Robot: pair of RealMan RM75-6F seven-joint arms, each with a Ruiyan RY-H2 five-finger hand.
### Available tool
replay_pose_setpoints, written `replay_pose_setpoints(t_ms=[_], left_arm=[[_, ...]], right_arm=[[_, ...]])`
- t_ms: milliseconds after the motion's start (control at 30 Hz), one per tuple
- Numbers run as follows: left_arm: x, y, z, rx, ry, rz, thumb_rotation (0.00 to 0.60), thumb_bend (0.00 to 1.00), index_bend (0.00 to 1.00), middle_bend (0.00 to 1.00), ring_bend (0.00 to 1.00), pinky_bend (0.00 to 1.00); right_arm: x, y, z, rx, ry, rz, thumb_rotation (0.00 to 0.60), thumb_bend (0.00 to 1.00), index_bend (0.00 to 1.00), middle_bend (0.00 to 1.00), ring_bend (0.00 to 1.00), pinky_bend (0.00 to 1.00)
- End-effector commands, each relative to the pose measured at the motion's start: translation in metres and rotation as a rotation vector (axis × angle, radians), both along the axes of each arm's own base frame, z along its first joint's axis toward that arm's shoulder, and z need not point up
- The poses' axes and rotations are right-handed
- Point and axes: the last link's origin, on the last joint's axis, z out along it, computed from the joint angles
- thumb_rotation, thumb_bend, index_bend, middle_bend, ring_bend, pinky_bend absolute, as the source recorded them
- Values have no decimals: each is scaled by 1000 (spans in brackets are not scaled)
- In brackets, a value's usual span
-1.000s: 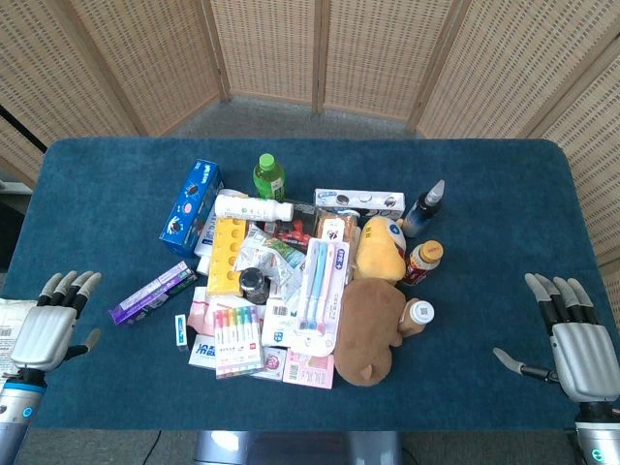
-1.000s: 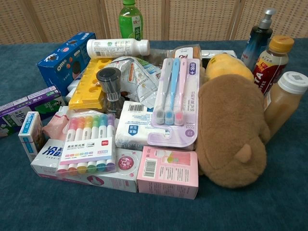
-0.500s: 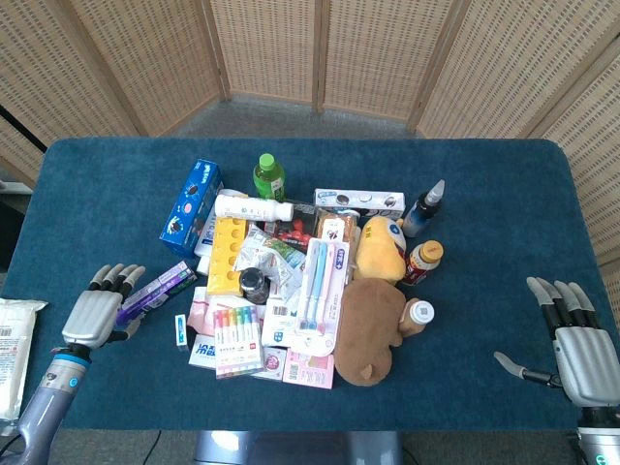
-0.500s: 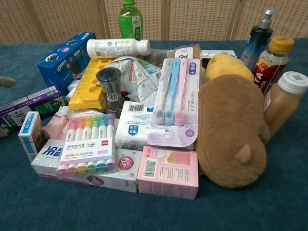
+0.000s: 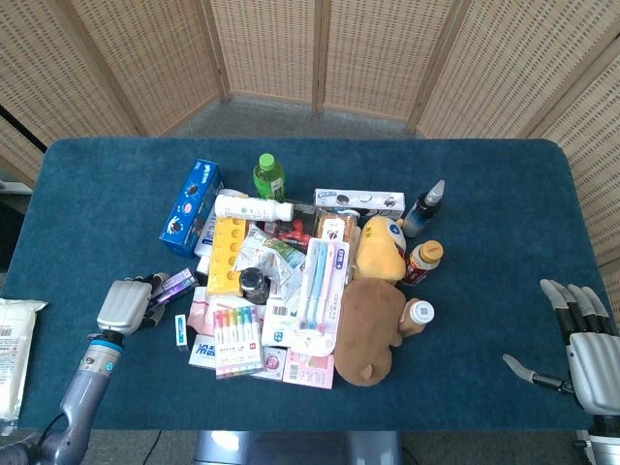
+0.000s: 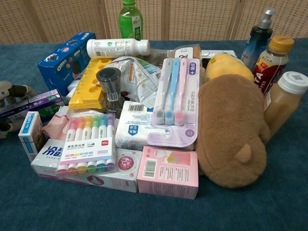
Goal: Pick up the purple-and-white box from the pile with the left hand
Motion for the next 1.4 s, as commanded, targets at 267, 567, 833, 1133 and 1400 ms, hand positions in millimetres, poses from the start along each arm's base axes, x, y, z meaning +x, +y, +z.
replay_pose_setpoints(t_ms=[267,567,833,1133,1400], left_arm=[[17,-1,54,167,-236,-52,600,555,735,657,784,807],[61,-24,136,325,-570,-220,600,548,726,651,772,795],[84,-39,166,437,-623,-353,600,546,722,648,756,774],[89,-43,169,440,-626,-366,600,539,718,645,748,766],[93,-46,169,442,-632,-381,600,536,716,644,747,763]], right_arm=[[0,-4,-5,15,0,1,365,5,0,0,0,0],[-2,-13,-22,51,-4,-5,365,5,0,0,0,0],[-5,-18,-26,55,-6,-2,363,5,0,0,0,0],[-9,-15,-25,52,-9,-8,367,6,0,0,0,0],[-11,-13,-23,46,-12,-4,363,5,0,0,0,0]])
